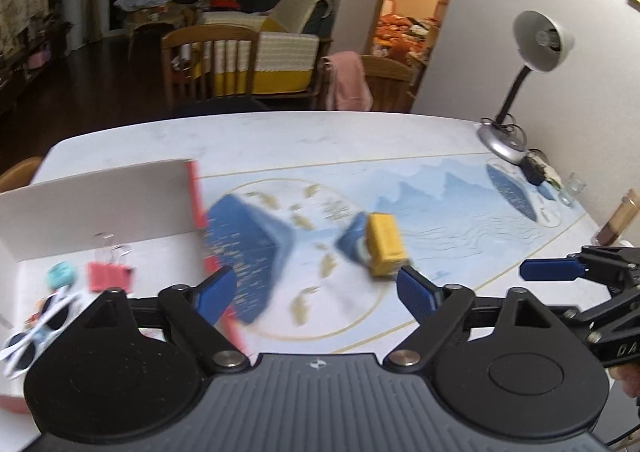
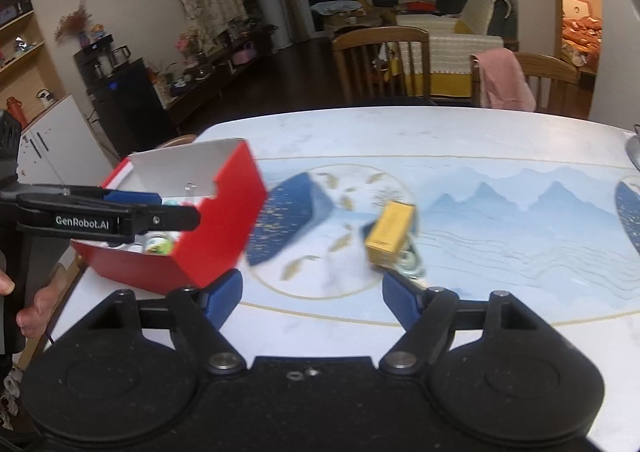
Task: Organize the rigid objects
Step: 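Lift both open grippers out of the box and back over the table, then grasp the pale blue tape dispenser with the right gripper while the left grasps the yellow box, then carry the tape dispenser and yellow box over the box with both grippers, then lower into the box and open the right gripper on the dispenser while the left releases the yellow box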
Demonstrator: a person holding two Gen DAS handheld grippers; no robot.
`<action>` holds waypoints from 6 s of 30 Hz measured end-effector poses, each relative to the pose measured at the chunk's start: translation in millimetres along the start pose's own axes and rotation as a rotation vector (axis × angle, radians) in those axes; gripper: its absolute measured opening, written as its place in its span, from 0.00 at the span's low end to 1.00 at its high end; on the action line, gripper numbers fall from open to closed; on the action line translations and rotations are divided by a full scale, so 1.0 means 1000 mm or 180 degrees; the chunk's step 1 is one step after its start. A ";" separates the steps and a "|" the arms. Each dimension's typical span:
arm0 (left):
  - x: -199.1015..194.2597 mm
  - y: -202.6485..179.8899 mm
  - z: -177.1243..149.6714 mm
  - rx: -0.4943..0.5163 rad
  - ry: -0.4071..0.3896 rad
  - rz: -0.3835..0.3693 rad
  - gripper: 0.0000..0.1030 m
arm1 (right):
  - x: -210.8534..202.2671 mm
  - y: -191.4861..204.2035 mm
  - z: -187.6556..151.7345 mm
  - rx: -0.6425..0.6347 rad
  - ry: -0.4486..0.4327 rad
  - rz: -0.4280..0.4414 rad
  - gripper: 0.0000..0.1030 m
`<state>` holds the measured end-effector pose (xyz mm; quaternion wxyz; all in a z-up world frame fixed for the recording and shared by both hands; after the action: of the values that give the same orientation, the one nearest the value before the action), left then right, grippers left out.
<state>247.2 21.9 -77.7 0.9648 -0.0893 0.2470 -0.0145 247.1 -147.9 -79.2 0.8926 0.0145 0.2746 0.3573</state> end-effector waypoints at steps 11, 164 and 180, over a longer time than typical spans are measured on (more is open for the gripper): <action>0.063 -0.057 -0.008 0.0074 0.0133 0.0005 1.00 | 0.006 -0.054 -0.014 -0.0286 0.0024 -0.0083 0.79; 0.010 0.275 -0.014 0.0437 0.0762 0.0776 0.28 | 0.216 0.208 -0.019 -0.1293 0.0385 0.0040 0.45; 0.043 0.280 -0.019 0.0442 0.0927 0.0870 0.28 | 0.214 0.206 -0.019 -0.1160 0.0387 0.0040 0.47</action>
<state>271.0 290.8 -164.5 0.9158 0.0148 0.3920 0.0867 234.9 140.5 -152.8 0.8599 -0.1673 0.2588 0.4069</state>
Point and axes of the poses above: each gripper's, at about its wrist camera, not at the fingertips, and x roughly the way its jaws point, y to its left, z to its top, the point moved 7 cm from there along x, roughly the way its jaws point, and after that the axes turned 15 degrees about -y, right-handed, at the moved point
